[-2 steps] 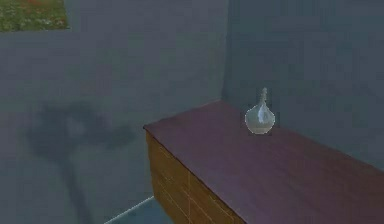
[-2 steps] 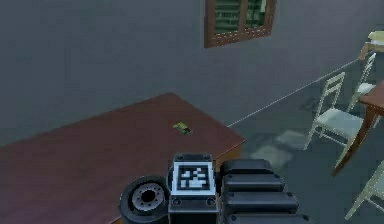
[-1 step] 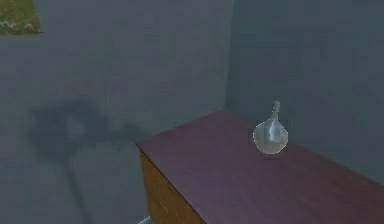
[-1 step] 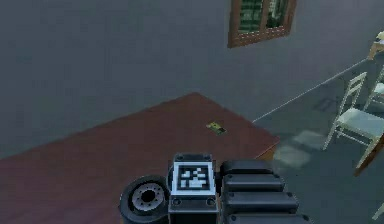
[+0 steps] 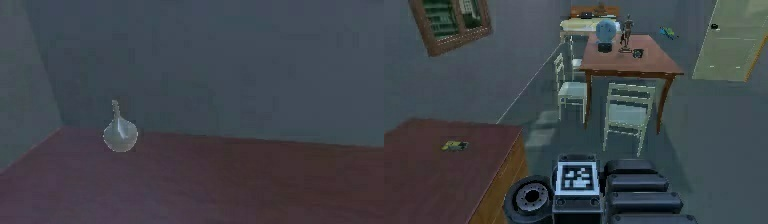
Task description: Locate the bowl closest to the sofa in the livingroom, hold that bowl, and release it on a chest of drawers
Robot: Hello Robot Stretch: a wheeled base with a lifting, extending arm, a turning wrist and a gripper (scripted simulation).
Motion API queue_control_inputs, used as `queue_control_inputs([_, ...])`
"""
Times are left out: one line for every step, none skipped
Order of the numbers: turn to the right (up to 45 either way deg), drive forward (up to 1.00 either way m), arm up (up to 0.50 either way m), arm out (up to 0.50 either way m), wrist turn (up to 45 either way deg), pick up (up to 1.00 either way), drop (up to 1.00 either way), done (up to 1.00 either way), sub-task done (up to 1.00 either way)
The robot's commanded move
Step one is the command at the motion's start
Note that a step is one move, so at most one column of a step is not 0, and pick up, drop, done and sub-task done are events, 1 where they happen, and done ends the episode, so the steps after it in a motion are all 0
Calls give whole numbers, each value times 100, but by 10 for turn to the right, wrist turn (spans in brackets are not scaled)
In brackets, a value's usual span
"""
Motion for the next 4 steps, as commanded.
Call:
queue_control_inputs([450,0,0,0,0,0,0,0,0])
queue_control_inputs([150,0,0,0,0,0,0,0,0])
queue_control_inputs([-450,0,0,0,0,0,0,0,0])
queue_control_inputs([-450,0,0,0,0,0,0,0,0])
